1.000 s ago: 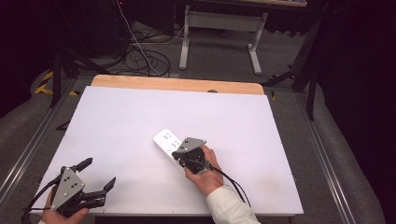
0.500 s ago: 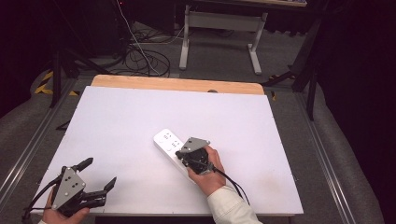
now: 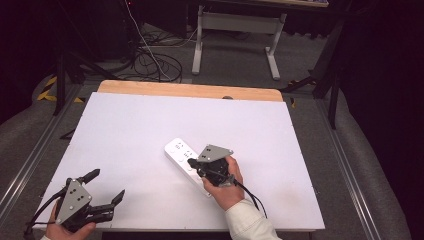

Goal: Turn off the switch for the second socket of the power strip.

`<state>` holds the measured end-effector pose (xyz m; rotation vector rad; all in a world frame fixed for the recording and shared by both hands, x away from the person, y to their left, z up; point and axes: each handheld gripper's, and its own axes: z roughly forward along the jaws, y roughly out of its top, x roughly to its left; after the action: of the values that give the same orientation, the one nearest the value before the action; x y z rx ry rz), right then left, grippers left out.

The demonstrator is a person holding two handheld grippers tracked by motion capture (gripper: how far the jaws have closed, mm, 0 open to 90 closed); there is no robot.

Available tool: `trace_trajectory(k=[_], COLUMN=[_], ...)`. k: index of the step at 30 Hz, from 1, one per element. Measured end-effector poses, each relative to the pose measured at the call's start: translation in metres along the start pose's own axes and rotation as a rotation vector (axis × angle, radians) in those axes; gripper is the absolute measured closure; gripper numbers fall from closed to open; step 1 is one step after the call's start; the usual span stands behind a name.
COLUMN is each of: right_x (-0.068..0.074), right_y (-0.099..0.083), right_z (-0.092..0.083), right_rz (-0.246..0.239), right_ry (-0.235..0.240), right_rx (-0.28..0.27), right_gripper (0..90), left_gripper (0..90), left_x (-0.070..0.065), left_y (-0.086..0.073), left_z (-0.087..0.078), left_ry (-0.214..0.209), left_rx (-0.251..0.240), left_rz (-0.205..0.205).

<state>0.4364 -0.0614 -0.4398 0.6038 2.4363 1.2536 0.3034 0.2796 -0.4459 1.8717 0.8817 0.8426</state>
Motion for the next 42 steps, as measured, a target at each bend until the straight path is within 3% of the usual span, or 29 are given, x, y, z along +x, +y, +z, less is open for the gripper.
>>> trace_trajectory(k=[9, 13, 16, 29, 40, 42], right_x=[0.005, 0.005, 0.003, 0.001, -0.002, -0.004], right_y=[0.011, 0.011, 0.011, 0.013, 0.016, 0.014], right_z=[-0.015, -0.015, -0.016, -0.027, -0.039, -0.043], right_rz=[-0.032, -0.03, -0.03, -0.011, -0.025, 0.012], right_ry=[0.0, 0.004, 0.004, -0.003, 0.003, 0.028], right_rx=[-0.034, -0.026, -0.033, -0.097, -0.1, -0.067], right_gripper=[90.0, 90.0, 78.5, 49.4, 37.8, 32.2], left_gripper=[10.4, 10.4, 10.4, 10.4, 10.4, 10.4], left_x=[0.001, 0.0, 0.0, 0.0, 0.001, 0.001], left_y=[0.0, 0.0, 0.0, 0.0, 0.0, 0.0], left_z=[0.0, 0.0, 0.0, 0.0, -0.001, -0.001], left_ry=[-0.001, -0.001, -0.001, -0.002, -0.001, 0.0], left_rx=[0.001, 0.002, 0.001, 0.001, -0.001, -0.002], left_rz=[-0.004, -0.008, -0.009, -0.009, -0.005, -0.003])
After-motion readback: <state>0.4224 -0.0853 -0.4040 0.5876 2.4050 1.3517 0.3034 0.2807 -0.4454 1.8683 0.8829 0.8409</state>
